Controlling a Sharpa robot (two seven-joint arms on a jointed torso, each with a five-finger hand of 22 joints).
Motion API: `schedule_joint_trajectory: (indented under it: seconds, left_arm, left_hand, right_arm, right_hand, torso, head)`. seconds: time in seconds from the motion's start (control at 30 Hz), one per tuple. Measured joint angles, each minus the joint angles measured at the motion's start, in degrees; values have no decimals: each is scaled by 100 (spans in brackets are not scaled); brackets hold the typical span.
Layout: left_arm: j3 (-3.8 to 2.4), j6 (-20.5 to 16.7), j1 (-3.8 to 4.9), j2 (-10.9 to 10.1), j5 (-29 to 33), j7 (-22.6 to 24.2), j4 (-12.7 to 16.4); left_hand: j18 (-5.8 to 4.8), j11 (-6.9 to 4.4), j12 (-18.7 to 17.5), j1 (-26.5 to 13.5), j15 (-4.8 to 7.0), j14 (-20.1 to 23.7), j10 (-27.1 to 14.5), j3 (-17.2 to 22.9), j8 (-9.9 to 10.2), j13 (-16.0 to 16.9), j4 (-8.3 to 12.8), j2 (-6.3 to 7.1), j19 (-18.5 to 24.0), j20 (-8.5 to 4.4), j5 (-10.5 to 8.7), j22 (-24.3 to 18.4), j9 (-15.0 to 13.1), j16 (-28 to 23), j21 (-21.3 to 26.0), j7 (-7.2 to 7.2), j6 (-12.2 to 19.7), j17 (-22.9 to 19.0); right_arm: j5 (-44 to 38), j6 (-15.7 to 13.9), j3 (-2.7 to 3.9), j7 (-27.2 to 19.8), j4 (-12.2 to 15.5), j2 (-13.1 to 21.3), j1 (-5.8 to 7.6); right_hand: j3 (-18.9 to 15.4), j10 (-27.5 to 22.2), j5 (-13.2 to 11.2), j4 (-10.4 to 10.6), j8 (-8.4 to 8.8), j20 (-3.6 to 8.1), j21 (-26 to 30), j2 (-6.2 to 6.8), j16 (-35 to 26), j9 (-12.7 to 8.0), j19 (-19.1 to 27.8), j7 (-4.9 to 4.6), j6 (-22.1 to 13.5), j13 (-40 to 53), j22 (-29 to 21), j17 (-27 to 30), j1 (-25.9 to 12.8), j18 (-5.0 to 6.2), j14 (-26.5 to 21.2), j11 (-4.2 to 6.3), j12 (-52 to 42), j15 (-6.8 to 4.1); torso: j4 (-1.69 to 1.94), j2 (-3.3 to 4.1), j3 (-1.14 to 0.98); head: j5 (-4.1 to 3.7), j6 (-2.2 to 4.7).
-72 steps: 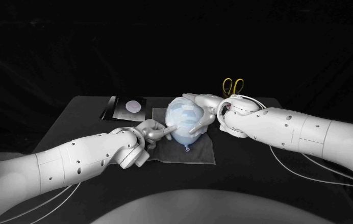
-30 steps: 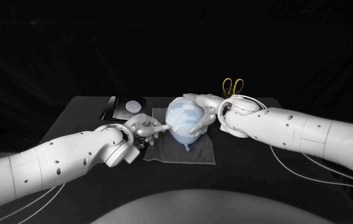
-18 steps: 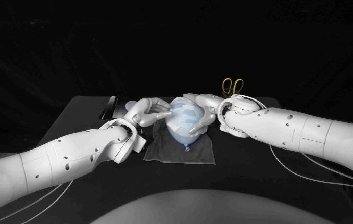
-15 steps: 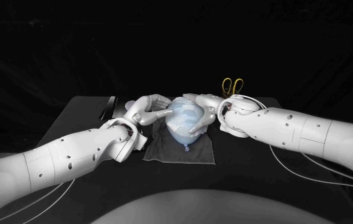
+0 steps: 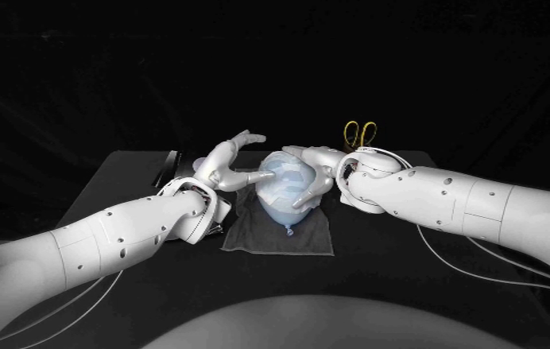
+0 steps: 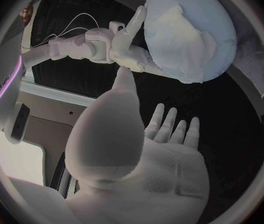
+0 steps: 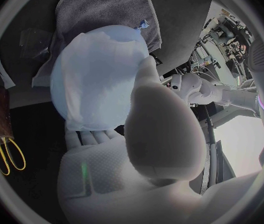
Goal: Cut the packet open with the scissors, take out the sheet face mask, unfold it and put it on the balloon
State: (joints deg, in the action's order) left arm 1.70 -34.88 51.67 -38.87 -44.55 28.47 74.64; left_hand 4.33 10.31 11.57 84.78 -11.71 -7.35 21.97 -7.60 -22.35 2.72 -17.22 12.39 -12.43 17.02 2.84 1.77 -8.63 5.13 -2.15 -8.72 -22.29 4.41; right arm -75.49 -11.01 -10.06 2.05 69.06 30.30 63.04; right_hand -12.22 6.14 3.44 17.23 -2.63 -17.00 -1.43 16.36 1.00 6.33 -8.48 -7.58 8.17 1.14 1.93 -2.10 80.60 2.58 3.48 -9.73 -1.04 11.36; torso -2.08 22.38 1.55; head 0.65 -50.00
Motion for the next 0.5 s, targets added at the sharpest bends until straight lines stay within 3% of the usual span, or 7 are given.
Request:
schedule_joint_trajectory:
  seconds: [0.1, 0.2, 0.23, 0.4, 0.5]
  left_arm:
    - [-7, 90, 54, 121, -259, -170, -131]
    - [-7, 282, 89, 252, -529, -425, -280]
    - [-7, 363, 98, 288, -615, -519, -325]
    - [-2, 802, 134, 403, -974, -942, -474]
    - [3, 1049, 146, 438, -1126, -1132, -509]
  left_hand:
    - [-1, -270, -470, -149, 124, 254, -726, -256, 64, -75, -8, 238, 319, -7, 48, -27, 16, -189, 48, 0, 0, -129]
    - [0, -389, -679, -323, 124, 451, -1045, -424, 243, -109, -20, 442, 548, -7, 61, -56, 83, -314, 76, 48, 153, -229]
    - [-1, -417, -731, -409, 116, 483, -1136, -477, 396, -118, -11, 500, 622, -12, 68, -63, 140, -340, 90, 62, 334, -252]
    - [-1, -499, -858, -976, 146, 571, -1357, -520, 781, -141, -9, 543, 758, -16, 68, -77, 287, -388, 109, 117, 791, -310]
    - [-1, -499, -858, -1254, 161, 576, -1357, -520, 889, -141, -9, 541, 783, -33, 68, -77, 327, -388, 109, 112, 914, -304]
  right_arm:
    - [4, 3, 0, 0, -1, -4, 0]
    - [8, 4, 2, 0, 2, -4, 0]
    - [9, 5, 2, 0, 2, -4, 1]
    - [13, 6, 1, 0, 2, -4, 1]
    - [16, 8, 1, 0, -1, -7, 1]
  right_hand:
    - [0, 0, 0, 0, 0, 0, 0, 0, 0, 0, 0, 0, 0, 0, -3, 0, 0, 0, 0, 0, 0, 0]
    - [0, 0, 0, 0, 0, 0, 0, 0, 0, -1, 0, 0, 0, 0, -3, 0, 0, -1, 0, 0, 0, 0]
    - [0, 0, 0, 0, 0, 0, 0, 0, 0, -3, 0, 0, 0, 0, -3, 0, 0, -1, 0, 0, 0, 0]
    - [0, 0, 0, 0, 0, 0, 0, 0, 0, -4, 0, 0, 0, 0, -2, 5, 0, -1, 0, 0, 0, 0]
    - [0, 0, 0, 0, 0, 0, 0, 0, 0, -5, 0, 0, 0, 0, -2, 5, 0, -1, 0, 0, 0, 0]
  torso:
    - [0, 2, 1]
    - [2, 3, 1]
    - [2, 3, 0]
    - [-3, 1, -3]
    - [-2, -1, -5]
  head:
    - [10, 0]
    - [17, 0]
    - [21, 0]
    - [31, 0]
    - [30, 0]
